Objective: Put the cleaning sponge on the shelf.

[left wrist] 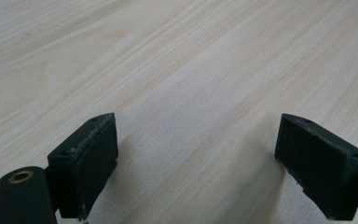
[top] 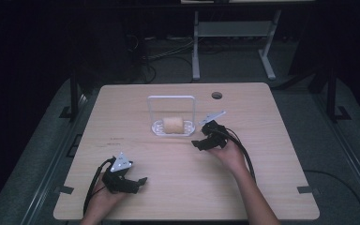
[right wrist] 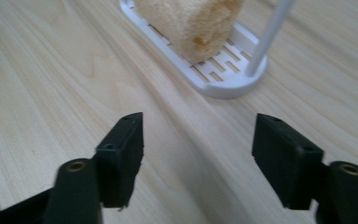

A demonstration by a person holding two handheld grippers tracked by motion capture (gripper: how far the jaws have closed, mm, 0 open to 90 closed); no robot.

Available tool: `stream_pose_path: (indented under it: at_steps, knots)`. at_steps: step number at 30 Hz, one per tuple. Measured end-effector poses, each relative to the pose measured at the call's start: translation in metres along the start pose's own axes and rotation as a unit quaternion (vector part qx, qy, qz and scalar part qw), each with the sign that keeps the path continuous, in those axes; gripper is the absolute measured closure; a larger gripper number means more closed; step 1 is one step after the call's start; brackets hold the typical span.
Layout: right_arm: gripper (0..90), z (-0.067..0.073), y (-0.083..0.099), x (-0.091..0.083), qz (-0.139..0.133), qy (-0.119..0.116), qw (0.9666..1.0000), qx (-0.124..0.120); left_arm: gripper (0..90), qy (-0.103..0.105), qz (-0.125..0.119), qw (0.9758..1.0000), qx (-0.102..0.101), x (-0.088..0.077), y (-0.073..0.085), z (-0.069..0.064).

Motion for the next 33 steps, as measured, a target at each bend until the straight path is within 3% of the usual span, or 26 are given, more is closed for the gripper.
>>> stream_pose_path:
  at_steps: [4, 9, 12, 23, 33]
  knots:
    - [18.9, -0.005, 0.008, -0.007, 0.000, 0.014, 0.9999, 0.008, 12.4, -0.002, -0.002, 1.0000, -0.002, -0.001, 0.001, 0.000]
    - [13.8, -0.009, 0.014, -0.019, -0.010, 0.023, 0.9996, 0.015, 12.4, -0.002, -0.003, 1.0000, -0.003, 0.000, 0.001, 0.000]
    - [13.6, -0.009, 0.018, -0.026, -0.019, 0.023, 0.9994, 0.015, 12.4, -0.003, -0.003, 1.0000, -0.002, -0.001, 0.001, 0.000]
    - [12.4, -0.007, 0.042, -0.041, -0.013, 0.036, 0.9992, 0.012, 12.4, -0.003, -0.003, 1.0000, -0.001, -0.001, 0.001, 0.000]
    - [12.2, -0.012, 0.073, -0.058, -0.020, 0.045, 0.9981, 0.036, 12.4, -0.003, -0.003, 1.0000, -0.001, -0.001, 0.001, 0.000]
Point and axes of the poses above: each handheld gripper's, and its own axes: x roughly forward along the jaws, y roughly out of its underside, z roughly to its left, the point moved 5 cm from there along x, roughly forward along the jaws, and after that the axes turned 8 degrees about -y, right-handed, at the moved point
